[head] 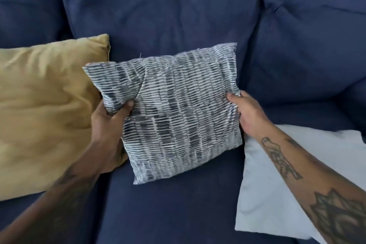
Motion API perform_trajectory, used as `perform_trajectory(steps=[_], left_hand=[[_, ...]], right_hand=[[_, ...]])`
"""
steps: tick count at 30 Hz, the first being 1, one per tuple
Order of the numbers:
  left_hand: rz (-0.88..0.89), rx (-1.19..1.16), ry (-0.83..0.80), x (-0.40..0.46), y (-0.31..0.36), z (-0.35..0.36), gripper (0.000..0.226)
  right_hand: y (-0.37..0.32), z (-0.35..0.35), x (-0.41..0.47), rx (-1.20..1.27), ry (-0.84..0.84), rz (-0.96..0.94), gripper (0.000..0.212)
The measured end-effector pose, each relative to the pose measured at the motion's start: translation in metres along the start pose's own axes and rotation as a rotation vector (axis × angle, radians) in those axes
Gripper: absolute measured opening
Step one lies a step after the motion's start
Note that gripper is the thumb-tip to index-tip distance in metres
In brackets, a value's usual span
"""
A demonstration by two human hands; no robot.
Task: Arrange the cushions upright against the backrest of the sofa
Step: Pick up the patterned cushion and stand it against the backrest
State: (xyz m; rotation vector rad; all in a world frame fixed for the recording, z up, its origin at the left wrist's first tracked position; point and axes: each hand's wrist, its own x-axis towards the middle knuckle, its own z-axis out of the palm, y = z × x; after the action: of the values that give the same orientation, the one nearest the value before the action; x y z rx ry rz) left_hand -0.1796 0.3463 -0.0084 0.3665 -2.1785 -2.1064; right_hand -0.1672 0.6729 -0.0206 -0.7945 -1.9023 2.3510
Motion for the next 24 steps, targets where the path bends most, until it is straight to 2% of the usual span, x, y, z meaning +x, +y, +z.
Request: perform_trajectory(steps=[5, 7, 11, 13, 14, 17, 21, 24], left_hand=[[-0.034, 0.111, -0.041, 0.029, -0.027, 0.004, 0.043], [-0.068, 0.057, -0.059, 0.042, -0.023, 0.006, 0.051], [-0.107, -0.139, -0.051, 0.082, -0.001, 0.002, 0.063], [-0.095, -0.142, -0.048, 0.093, 0.008, 0.004, 0.060], [-0.093, -0.135, -0.045, 0.097, 0.009, 0.005, 0.056], [-0.083, -0.119, -0.029, 0.099, 0.013, 0.007, 0.053], [-0.031, -0.088, -0.010, 0.108, 0.037, 0.007, 0.014], [0.003, -0.036, 0.019, 0.119, 0.049, 0.007, 0.019]], right_hand=[[0.023, 0.003, 0.018, -0.269, 0.047, 0.073, 0.007], [0.015, 0.002, 0.029, -0.340, 0.037, 0.082, 0.003], [-0.032, 0.010, 0.055, -0.264, -0.008, 0.012, 0.027], [-0.055, 0.021, 0.068, -0.212, -0.037, 0.018, 0.047], [-0.063, 0.026, 0.075, -0.193, -0.035, 0.020, 0.048], [-0.073, 0.037, 0.090, -0.190, -0.028, -0.019, 0.023], [-0.098, 0.034, 0.102, -0.157, 0.048, -0.150, 0.022], [-0.106, 0.025, 0.110, -0.188, 0.086, -0.177, 0.025]])
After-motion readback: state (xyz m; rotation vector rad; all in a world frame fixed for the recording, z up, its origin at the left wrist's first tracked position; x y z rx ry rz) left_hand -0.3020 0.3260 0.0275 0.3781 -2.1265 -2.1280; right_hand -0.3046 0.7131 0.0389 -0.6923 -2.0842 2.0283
